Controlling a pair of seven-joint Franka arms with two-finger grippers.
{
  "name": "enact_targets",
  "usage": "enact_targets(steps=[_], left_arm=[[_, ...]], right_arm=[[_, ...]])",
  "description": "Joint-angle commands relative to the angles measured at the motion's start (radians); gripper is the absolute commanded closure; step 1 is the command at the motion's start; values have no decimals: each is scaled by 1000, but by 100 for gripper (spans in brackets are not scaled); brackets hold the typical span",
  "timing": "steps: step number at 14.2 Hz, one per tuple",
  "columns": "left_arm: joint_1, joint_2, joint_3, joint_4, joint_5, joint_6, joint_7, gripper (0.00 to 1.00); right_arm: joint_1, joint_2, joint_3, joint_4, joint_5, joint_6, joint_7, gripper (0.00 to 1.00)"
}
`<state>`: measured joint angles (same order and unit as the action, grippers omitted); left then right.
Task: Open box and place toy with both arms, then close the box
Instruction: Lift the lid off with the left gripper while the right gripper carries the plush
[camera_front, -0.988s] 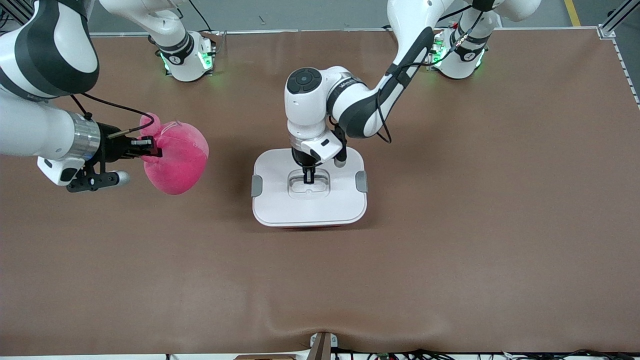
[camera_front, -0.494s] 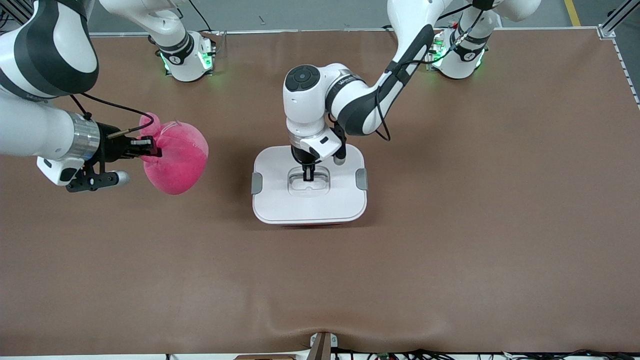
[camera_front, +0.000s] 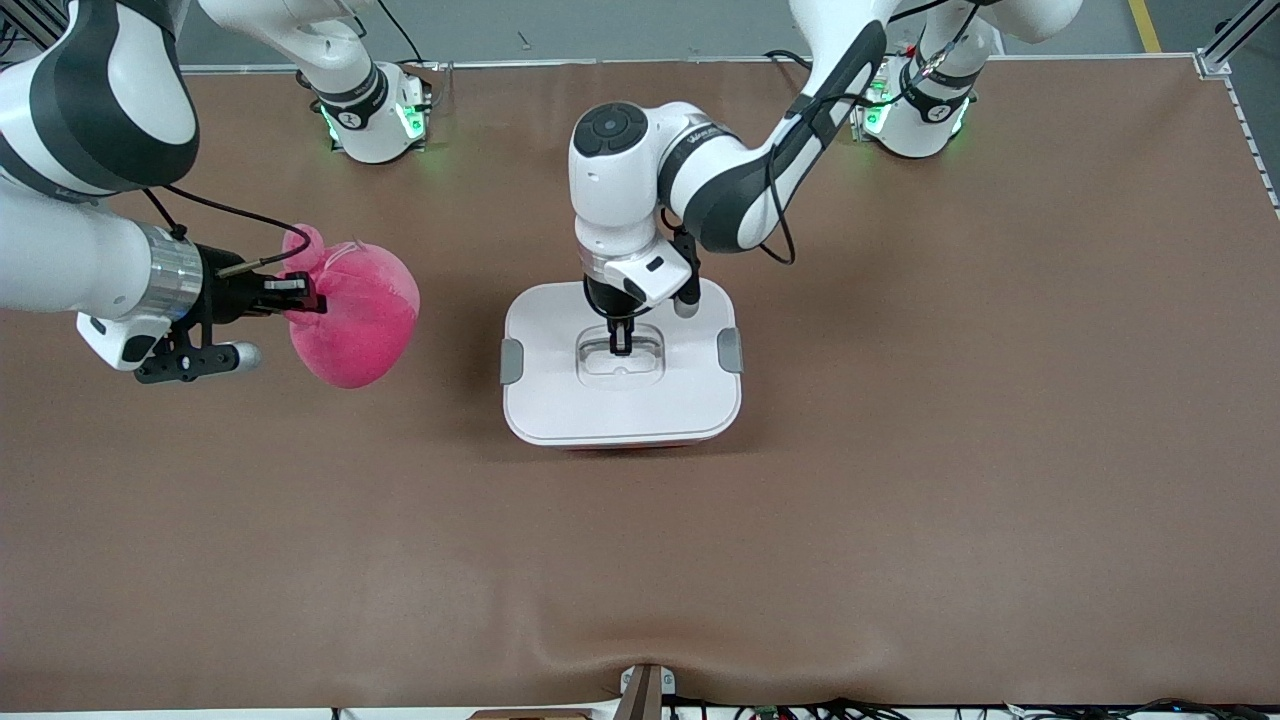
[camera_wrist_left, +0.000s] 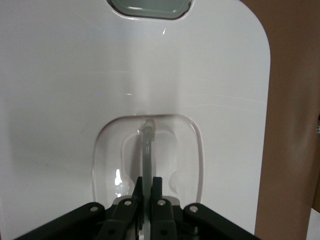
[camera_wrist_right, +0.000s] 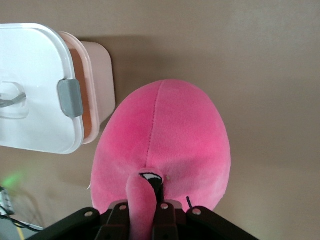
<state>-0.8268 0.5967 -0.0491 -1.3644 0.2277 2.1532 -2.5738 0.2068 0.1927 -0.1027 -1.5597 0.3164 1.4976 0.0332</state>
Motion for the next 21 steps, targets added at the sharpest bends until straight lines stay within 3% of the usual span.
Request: enact_targets(steps=[1, 5, 8, 14, 18, 21], left_arm=[[27, -63, 1, -12, -54, -21, 9, 100], [109, -130, -2, -12, -146, -47, 160, 100], [159, -172, 2, -12, -149, -128, 309, 100], [310, -222, 0, -18, -146, -219, 539, 100], [431, -294, 0, -21, -148, -320, 739, 100], [506, -310, -3, -22, -160, -331, 813, 100]], right_arm=[[25, 8, -6, 44, 62, -8, 88, 100], [77, 34, -6, 72, 66, 1, 140, 100], [95, 56, -6, 93, 69, 16, 140, 100], [252, 119, -8, 96, 64, 180, 140, 100], [337, 181, -8, 98, 67, 331, 290, 100], [364, 215, -8, 119, 69, 354, 321, 100]])
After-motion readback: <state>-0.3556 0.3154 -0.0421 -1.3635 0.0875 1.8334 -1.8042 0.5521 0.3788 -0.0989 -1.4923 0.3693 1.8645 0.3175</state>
